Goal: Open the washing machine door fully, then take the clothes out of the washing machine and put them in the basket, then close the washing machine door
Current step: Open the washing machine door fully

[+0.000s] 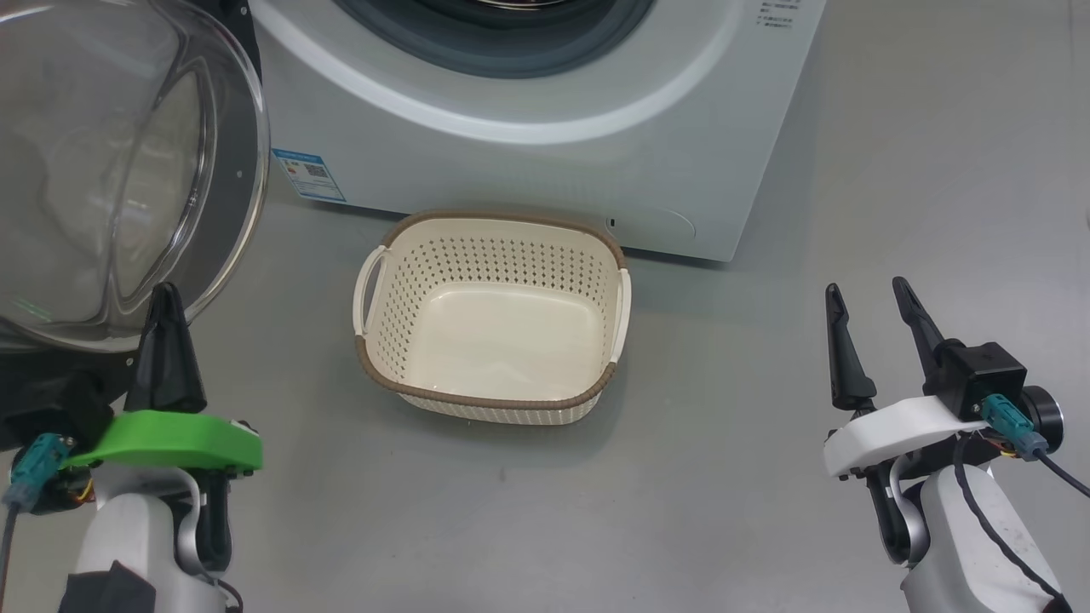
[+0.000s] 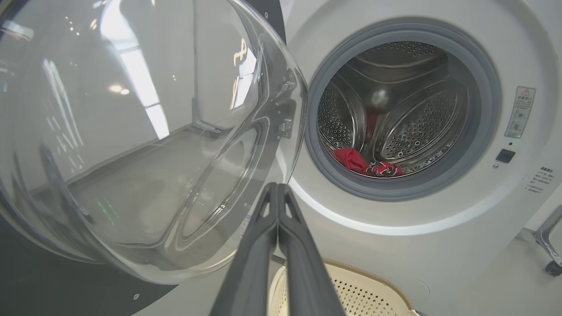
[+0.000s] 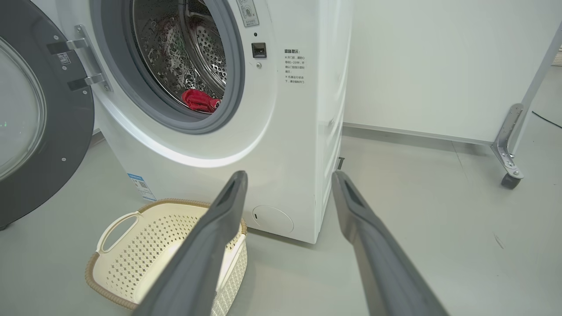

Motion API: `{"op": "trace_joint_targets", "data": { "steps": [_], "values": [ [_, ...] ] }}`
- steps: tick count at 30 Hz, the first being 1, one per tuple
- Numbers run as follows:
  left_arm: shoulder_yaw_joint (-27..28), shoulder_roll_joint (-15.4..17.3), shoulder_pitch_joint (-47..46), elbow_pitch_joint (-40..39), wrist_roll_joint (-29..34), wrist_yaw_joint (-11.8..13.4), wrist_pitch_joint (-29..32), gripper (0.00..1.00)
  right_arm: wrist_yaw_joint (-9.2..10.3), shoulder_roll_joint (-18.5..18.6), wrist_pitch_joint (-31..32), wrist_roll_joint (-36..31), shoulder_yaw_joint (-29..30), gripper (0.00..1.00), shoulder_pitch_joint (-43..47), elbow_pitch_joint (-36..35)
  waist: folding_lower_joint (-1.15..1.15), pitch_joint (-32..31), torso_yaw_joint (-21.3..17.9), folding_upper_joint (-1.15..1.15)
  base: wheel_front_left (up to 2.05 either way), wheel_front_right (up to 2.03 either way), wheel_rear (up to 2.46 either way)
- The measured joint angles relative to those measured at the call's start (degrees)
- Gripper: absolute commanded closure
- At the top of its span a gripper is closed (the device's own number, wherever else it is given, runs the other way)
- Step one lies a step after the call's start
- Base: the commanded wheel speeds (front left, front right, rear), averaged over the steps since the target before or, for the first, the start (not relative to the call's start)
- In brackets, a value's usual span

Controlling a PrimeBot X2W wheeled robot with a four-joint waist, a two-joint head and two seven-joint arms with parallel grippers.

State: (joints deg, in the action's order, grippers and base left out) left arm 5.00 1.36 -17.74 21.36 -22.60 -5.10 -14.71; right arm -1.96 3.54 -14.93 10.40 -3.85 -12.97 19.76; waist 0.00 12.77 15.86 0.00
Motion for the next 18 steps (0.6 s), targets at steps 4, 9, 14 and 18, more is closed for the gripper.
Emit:
{"op": "trace_joint_targets", "data": {
  "steps": [4,9,14,18],
  "values": [
    [-1.6,0.1,2.6,-1.7,1.7,-0.5,0.0,0.0,-0.23,-0.1,0.0,0.1,-0.1,0.0,0.1,-0.2,0.0,-0.8,-1.4,0.0,0.0,0.0,0.0],
    [-2.8,0.2,6.2,-2.6,4.0,-1.0,0.0,0.0,-0.44,-0.1,0.0,0.6,-0.1,0.0,0.4,-1.0,0.0,-1.9,-3.7,0.0,0.0,0.0,0.0],
    [-3.0,0.2,8.9,-3.9,4.6,-1.1,0.0,0.0,-0.51,-0.2,0.0,0.8,-0.2,0.0,0.8,-1.7,0.0,-3.0,-6.2,0.0,0.0,0.0,0.0],
    [-3.3,0.3,11.0,-5.3,5.5,-1.3,0.0,0.0,-0.52,-0.3,0.0,1.1,-0.2,0.0,2.0,-2.5,0.0,-4.0,-8.4,0.0,0.0,0.0,0.0]
  ]
}}
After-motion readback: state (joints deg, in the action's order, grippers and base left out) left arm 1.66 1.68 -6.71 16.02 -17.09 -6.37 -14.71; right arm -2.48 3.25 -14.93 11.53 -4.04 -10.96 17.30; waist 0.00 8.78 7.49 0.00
